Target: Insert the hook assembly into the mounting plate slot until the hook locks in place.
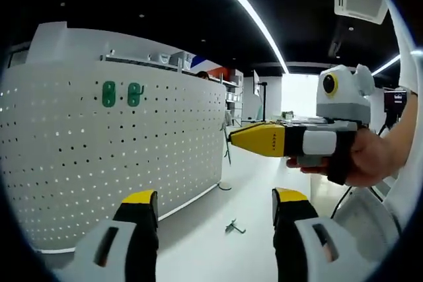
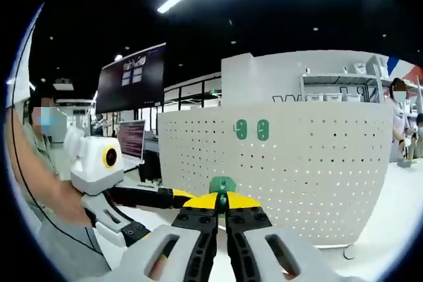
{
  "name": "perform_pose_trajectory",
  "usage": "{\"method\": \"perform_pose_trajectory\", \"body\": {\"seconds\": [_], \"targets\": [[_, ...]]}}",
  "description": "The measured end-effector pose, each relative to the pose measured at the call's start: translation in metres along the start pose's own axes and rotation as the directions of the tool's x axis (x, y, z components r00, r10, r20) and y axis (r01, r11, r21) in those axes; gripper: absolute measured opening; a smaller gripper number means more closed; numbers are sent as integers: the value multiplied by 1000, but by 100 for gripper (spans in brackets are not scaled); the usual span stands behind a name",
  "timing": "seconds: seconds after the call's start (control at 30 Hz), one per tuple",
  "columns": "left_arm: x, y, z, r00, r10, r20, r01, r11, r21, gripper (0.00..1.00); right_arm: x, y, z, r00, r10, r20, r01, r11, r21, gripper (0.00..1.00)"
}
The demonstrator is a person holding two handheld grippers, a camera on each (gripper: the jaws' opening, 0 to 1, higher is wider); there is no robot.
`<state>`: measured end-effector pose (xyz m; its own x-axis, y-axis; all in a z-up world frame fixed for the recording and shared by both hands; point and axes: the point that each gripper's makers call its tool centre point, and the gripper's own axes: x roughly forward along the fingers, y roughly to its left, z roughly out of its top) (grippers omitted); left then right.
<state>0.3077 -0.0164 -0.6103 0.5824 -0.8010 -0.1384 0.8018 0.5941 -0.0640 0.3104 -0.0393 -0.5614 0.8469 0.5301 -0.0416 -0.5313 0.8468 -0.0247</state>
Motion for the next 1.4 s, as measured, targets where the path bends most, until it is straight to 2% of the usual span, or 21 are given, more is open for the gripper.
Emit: {"method": "perform_pose_trajectory", "body": {"seconds": [0.23, 0.43, 0.9, 1.4], "targets": [[-2, 2, 0, 1000, 10, 5, -10, 1000, 3, 71, 1, -10, -3, 1000, -29, -5, 29, 999, 33, 1], [-10, 6, -2, 1000, 28, 8, -28, 1000, 14, 70, 7, -29, 2, 997, -83, 3, 82, 993, 84, 1], [-40, 24, -3, 995, 90, 34, -90, 996, 11, 69, 31, -51, 23, 989, -144, 19, 142, 988, 53, 1], [-73, 40, -17, 985, 168, 31, -168, 986, 8, 70, 59, -79, 48, 979, -198, 55, 196, 980, 24, 1]]}}
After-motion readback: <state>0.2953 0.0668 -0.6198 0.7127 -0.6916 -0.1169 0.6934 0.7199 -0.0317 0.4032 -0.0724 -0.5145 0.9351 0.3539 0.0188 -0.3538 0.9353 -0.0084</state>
